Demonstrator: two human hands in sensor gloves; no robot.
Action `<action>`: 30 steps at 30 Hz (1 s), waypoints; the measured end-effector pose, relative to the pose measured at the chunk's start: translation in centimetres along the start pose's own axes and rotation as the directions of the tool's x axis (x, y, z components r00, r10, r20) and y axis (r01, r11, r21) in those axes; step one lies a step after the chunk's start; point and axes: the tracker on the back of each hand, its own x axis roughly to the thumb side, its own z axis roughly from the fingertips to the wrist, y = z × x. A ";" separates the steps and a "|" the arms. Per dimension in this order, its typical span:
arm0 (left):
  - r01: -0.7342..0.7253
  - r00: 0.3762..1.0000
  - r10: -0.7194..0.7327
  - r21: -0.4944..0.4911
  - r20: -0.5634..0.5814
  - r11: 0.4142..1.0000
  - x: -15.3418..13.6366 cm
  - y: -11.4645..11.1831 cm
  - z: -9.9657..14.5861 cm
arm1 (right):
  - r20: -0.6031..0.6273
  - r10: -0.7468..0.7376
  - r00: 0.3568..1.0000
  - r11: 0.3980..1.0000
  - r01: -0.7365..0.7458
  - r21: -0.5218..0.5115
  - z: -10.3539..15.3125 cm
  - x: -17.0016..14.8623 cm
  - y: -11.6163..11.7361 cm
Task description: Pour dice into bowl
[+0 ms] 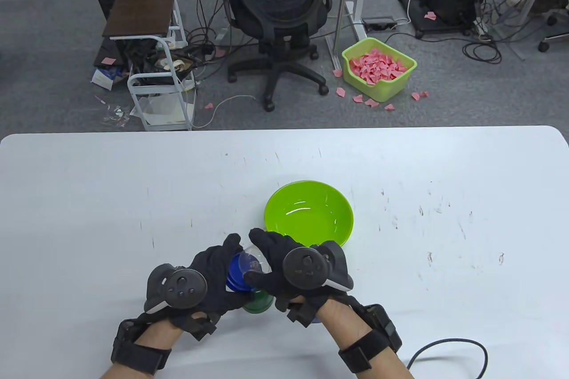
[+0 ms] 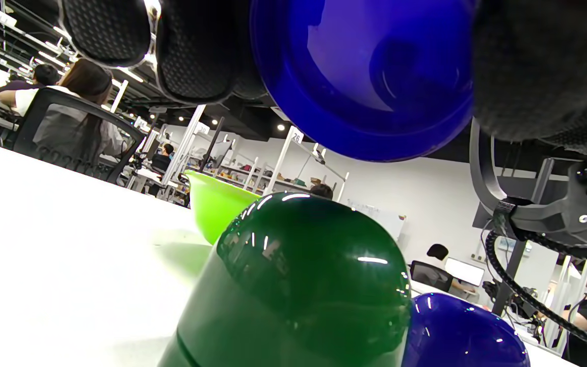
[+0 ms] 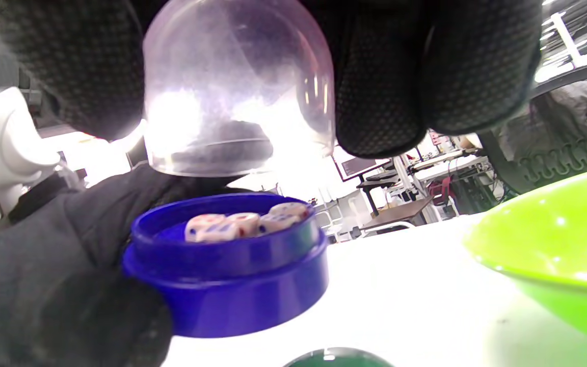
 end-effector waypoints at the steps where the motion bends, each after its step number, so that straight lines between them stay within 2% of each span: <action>1: 0.002 1.000 -0.002 0.002 -0.002 1.000 0.0 0.0 0.0 | -0.006 0.001 1.000 1.000 -0.001 -0.018 0.2 -0.3 -0.3; 19: -0.033 0.998 0.033 0.006 -0.055 0.999 -1.1 0.2 0.0 | -0.166 0.046 0.985 0.991 -0.067 -0.120 5.0 -7.1 -4.5; 30: -0.036 0.997 0.038 0.024 -0.065 0.999 -1.2 0.4 0.1 | -0.302 0.146 0.942 0.981 -0.178 -0.080 8.6 -11.8 -6.8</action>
